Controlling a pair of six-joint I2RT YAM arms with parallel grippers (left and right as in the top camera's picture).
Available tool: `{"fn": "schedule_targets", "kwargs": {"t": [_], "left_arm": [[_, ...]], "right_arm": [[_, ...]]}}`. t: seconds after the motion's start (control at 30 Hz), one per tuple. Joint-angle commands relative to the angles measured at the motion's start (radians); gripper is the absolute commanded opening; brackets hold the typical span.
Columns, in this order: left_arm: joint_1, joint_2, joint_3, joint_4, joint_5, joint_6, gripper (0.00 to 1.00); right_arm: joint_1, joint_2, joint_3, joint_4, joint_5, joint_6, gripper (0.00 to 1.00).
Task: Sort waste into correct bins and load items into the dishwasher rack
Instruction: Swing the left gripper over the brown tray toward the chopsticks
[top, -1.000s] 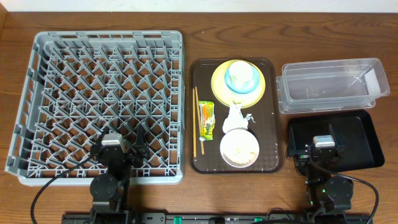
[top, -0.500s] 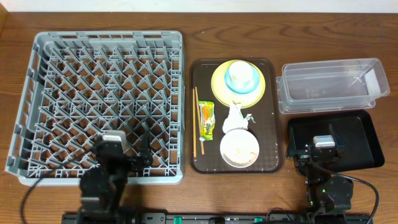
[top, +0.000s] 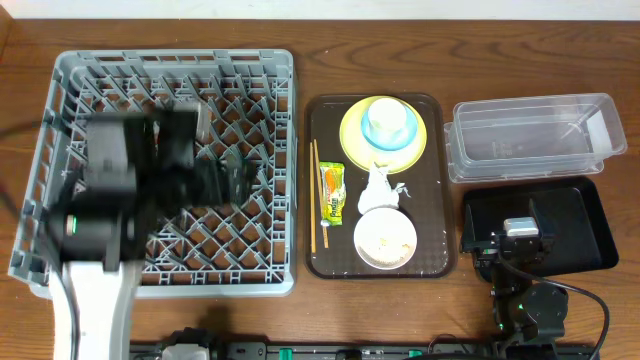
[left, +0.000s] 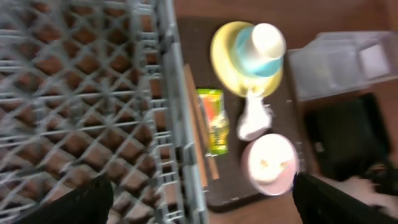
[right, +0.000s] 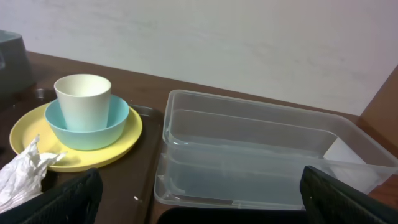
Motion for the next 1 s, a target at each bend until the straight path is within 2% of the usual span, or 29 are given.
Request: {"fn": "schedule_targets", "kwargs": {"t": [0.0, 0.03, 0.1, 0.13, 0.2, 0.23, 0.4, 0.47, 0.5, 0.53, 0.7, 0.83, 0.97], "left_arm": [[0.003, 0.081, 0.048, -0.010, 0.167, -0.082, 0.93], [0.003, 0.100, 0.048, -0.008, 0.198, -0.099, 0.88], [0.001, 0.129, 0.047, -0.014, 0.211, -0.111, 0.54], [-0.006, 0.142, 0.047, -0.020, 0.211, -0.111, 0.42], [-0.027, 0.161, 0.045, -0.033, 0.206, -0.111, 0.11], [-0.041, 0.166, 0.044, -0.037, 0.191, -0.113, 0.06], [-0.179, 0.170, 0.044, -0.042, -0.091, -0.222, 0.06], [-0.252, 0.170, 0.044, -0.035, -0.185, -0.278, 0.11], [-0.295, 0.170, 0.044, -0.028, -0.219, -0.303, 0.29], [-0.341, 0.170, 0.044, -0.018, -0.242, -0.322, 0.38], [-0.552, 0.185, 0.043, 0.054, -0.346, -0.338, 0.39], [-0.694, 0.225, 0.027, 0.019, -0.532, -0.466, 0.38], [-0.763, 0.293, -0.011, -0.026, -0.599, -0.545, 0.36]], "right_arm": [[0.006, -0.005, -0.002, -0.003, 0.010, 0.018, 0.99], [0.006, -0.005, -0.002, -0.003, 0.010, 0.018, 0.99], [0.006, -0.005, -0.002, -0.003, 0.010, 0.018, 0.99], [0.006, -0.005, -0.002, -0.003, 0.010, 0.018, 0.99], [0.006, -0.005, -0.002, -0.003, 0.010, 0.018, 0.99], [0.006, -0.005, -0.002, -0.003, 0.010, 0.018, 0.99], [0.006, -0.005, -0.002, -0.003, 0.010, 0.018, 0.99], [0.006, -0.005, -0.002, -0.003, 0.010, 0.018, 0.99], [0.006, -0.005, -0.002, -0.003, 0.010, 0.018, 0.99], [0.006, -0.005, -0.002, -0.003, 0.010, 0.018, 0.99], [0.006, -0.005, -0.002, -0.003, 0.010, 0.018, 0.99], [0.006, -0.005, -0.002, -0.003, 0.010, 0.018, 0.99], [0.006, -0.005, -0.002, -0.003, 0.010, 0.018, 0.99]]}}
